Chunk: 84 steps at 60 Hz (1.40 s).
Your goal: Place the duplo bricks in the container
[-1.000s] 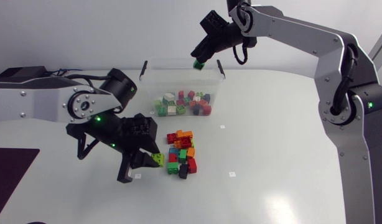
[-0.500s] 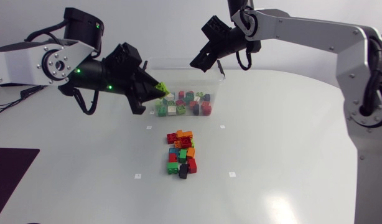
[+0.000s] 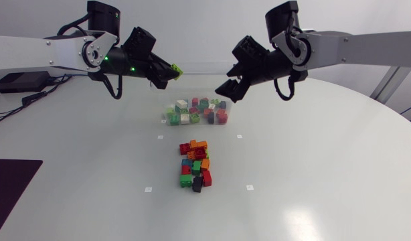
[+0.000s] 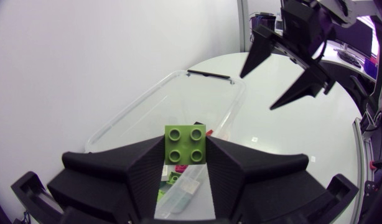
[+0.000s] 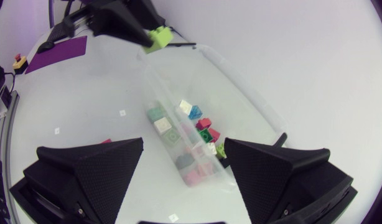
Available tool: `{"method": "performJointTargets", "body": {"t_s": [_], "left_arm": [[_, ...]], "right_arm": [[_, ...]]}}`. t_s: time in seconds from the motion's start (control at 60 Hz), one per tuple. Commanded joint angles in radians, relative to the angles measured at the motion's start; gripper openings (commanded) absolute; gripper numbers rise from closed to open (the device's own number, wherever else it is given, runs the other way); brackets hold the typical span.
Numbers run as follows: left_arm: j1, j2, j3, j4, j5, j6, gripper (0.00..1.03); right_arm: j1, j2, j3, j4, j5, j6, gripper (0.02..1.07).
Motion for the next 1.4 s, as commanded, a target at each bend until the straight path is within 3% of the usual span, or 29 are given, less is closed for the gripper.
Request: {"method": "performJointTargets", "body": {"t_s": [0.0, 0.15, 0.35, 0.417, 0.467, 0.617, 0.7, 0.767, 0.967, 1.117, 1.383], "left_arm": [[0.012, 0.062, 0.082, 0.017, 0.011, -0.052, 0.3], [0.009, 0.136, 0.189, -0.006, -0.012, -0.101, 0.3], [-0.017, 0.265, 0.409, -0.219, -0.081, -0.1, 0.32], [-0.025, 0.281, 0.444, -0.245, -0.094, -0.098, 0.37], [-0.031, 0.295, 0.476, -0.276, -0.104, -0.098, 0.43], [-0.055, 0.315, 0.542, -0.343, -0.139, -0.083, 0.88], [-0.059, 0.315, 0.57, -0.392, -0.14, -0.077, 0.98], [-0.06, 0.294, 0.568, -0.426, -0.14, -0.063, 0.98], [-0.066, 0.142, 0.429, -0.484, -0.139, 0.004, 0.98], [-0.069, -0.056, 0.16, -0.484, -0.139, 0.147, 0.98], [-0.063, -0.262, -0.159, -0.483, -0.139, 0.316, 0.98]], "right_arm": [[-0.007, -0.053, -0.086, 0.023, -0.011, -0.023, 0.97], [-0.009, -0.106, -0.184, 0.039, -0.012, -0.046, 0.96], [-0.009, -0.142, -0.291, 0.062, -0.012, -0.076, 0.96], [-0.009, -0.145, -0.31, 0.062, -0.012, -0.085, 0.96], [-0.009, -0.146, -0.32, 0.062, -0.012, -0.092, 0.96], [0.005, -0.143, -0.336, 0.03, -0.026, -0.128, 0.97], [0.025, -0.143, -0.353, 0.006, -0.029, -0.151, 0.97], [0.045, -0.143, -0.374, -0.01, -0.029, -0.17, 0.96], [0.083, -0.14, -0.42, -0.056, -0.028, -0.23, 0.96], [0.123, -0.122, -0.46, -0.085, -0.028, -0.282, 0.96], [0.184, -0.071, -0.477, -0.088, -0.011, -0.309, 0.96]]}}
